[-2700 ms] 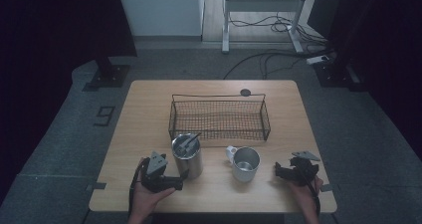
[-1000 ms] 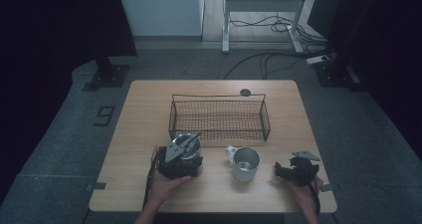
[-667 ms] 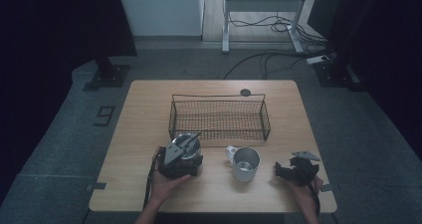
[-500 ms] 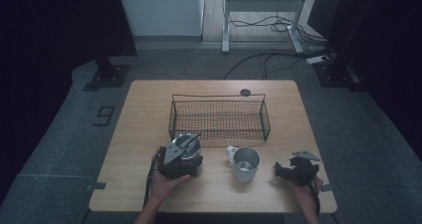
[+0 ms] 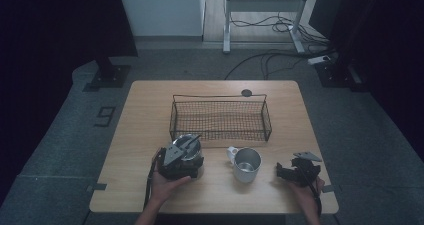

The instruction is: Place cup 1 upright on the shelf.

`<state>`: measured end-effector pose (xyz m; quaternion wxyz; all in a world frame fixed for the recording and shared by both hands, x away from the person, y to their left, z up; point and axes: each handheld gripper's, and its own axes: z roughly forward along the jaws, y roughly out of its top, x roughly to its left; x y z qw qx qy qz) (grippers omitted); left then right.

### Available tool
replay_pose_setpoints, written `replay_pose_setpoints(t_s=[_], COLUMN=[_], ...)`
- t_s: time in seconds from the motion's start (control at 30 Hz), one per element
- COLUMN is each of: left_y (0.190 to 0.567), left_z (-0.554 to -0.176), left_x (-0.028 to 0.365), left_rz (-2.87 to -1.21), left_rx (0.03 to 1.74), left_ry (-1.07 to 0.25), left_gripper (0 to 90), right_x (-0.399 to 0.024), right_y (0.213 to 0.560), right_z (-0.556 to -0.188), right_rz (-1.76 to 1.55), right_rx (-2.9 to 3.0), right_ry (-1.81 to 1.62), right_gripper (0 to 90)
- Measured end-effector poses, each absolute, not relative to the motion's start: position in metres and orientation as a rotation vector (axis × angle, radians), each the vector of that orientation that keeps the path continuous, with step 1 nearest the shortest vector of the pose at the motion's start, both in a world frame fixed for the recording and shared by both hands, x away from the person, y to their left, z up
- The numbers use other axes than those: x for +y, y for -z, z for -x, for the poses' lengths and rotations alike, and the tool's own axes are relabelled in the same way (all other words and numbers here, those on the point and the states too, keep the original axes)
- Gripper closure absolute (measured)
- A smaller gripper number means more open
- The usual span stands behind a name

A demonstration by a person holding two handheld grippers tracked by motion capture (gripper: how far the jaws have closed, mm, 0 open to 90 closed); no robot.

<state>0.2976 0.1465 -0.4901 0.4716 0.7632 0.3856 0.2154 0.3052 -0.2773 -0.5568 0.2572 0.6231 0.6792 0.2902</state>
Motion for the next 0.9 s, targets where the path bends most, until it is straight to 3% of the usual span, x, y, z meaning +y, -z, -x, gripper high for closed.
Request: replay_pose_setpoints(t_s=[0.9], left_y=[0.469], left_z=[-0.297], left_x=[0.159], left_rz=[-1.827], left_rx=[0.977], left_ry=[-0.526], left_gripper=[4.1], right_x=[-0.278], right_y=[0.557], right_z=[-0.306], right_rz=[-1.698], right_rx=[1.839], right_ry=[-0.788], right_gripper=[0.1])
